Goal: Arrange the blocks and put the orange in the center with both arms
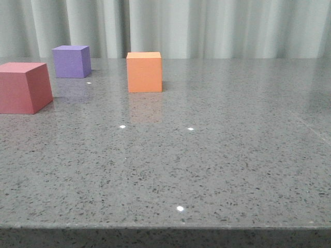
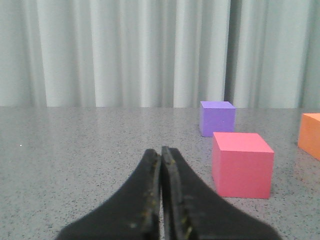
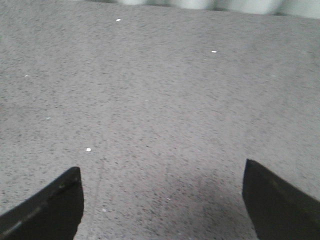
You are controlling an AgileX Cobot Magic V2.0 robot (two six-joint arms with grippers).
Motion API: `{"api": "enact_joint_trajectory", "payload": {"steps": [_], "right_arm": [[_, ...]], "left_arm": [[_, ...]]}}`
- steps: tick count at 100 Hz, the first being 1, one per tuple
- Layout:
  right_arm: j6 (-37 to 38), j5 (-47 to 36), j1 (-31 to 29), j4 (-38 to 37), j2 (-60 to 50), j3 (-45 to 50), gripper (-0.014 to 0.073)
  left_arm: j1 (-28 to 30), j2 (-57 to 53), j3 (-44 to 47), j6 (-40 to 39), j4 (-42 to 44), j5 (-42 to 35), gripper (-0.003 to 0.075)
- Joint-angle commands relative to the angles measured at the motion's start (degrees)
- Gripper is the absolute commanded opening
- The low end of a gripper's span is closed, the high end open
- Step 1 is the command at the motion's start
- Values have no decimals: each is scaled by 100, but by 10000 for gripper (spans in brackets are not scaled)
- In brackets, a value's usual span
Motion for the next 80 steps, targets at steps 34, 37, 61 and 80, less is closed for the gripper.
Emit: {"api": "enact_joint_trajectory", "payload": {"steps": [34,37,61,80], "right_arm": [[-55,-2708,-430,-70,-2948,3526,636],[-55,-2825,-430,-70,-3052,3693,636],[-55,-3611,-430,-70,-3815,4474,636],[-55,-3766,-430,-70,-3827,4486,448]], "left_arm": [[10,-185,246,-50,-9,-442,-19],[10,-185,246,-50,-9,-442,-19],[10,-185,246,-50,-9,-442,-19],[10,-185,236,-50,-9,-450,-19]]}}
